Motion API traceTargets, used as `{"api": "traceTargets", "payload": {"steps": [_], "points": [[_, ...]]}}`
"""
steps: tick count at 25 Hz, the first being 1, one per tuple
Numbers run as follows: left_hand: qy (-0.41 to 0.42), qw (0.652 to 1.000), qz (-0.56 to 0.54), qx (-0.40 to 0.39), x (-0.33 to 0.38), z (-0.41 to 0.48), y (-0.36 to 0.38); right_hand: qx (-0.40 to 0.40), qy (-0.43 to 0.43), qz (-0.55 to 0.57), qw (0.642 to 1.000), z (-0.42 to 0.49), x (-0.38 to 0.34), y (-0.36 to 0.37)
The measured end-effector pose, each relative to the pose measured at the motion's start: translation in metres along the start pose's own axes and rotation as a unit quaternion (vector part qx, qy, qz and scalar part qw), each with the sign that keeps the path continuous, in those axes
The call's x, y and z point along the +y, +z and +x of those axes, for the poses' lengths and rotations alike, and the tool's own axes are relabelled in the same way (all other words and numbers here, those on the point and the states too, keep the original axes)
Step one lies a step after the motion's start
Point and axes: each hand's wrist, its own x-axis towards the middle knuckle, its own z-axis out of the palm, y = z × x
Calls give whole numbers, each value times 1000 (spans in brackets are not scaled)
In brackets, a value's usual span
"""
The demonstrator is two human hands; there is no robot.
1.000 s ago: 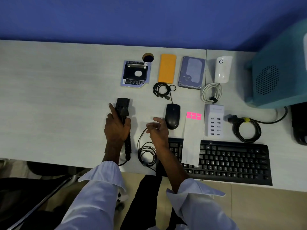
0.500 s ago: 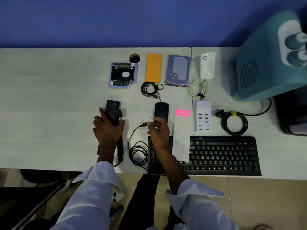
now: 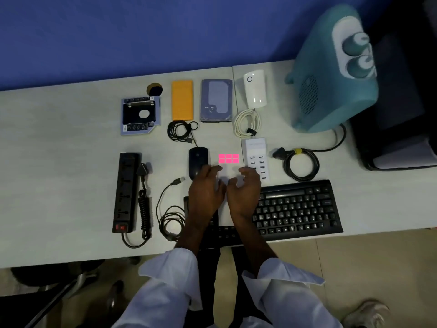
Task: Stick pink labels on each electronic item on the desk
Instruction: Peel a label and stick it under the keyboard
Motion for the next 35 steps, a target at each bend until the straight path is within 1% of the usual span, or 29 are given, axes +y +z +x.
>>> {"api": "traceTargets", "payload": {"steps": [3,4,5,6,7,9,10,12,14,15,18,21,23,29,32,35], "points": [[-3,1000,6,-21,8,-5,26,-16,-6,-45,999,3,-2,-11],[-26,999,-26,-24,10,-5,29,-29,3,-61,998,3,-6,-11],[-45,998,-45,-5,17,-5,27,-38,16,-75,996,4,-7,-9],[-47,999,-19,8,22,-4,28,-44,30,-84,995,4,-10,-8],[-56,998,-21,6,22,-3,32,-47,42,-85,994,6,-10,-7],[-28,999,20,5,20,0,30,-56,64,-56,995,10,-12,-8],[12,998,58,-3,11,0,34,-61,74,-37,995,13,-14,-9],[53,995,76,-39,-2,1,35,-66,95,-21,993,19,-15,-10],[-5,999,17,-49,2,0,31,-70,110,-34,991,28,-14,-8],[-15,999,5,-37,6,-1,28,-74,106,-44,991,32,-12,-6],[-3,1000,-21,0,8,1,25,-93,80,-47,991,41,-8,-6],[-13,997,-65,34,16,17,15,-116,68,-16,991,44,-7,-9],[-4,997,-68,46,22,27,12,-126,56,7,990,43,-6,-10],[25,997,-56,51,18,43,6,-135,47,26,989,44,-7,-11],[21,996,-66,48,18,48,3,-141,31,22,989,46,-7,-12],[38,996,-69,32,18,52,1,-142,5,20,990,47,-6,-12]]}}
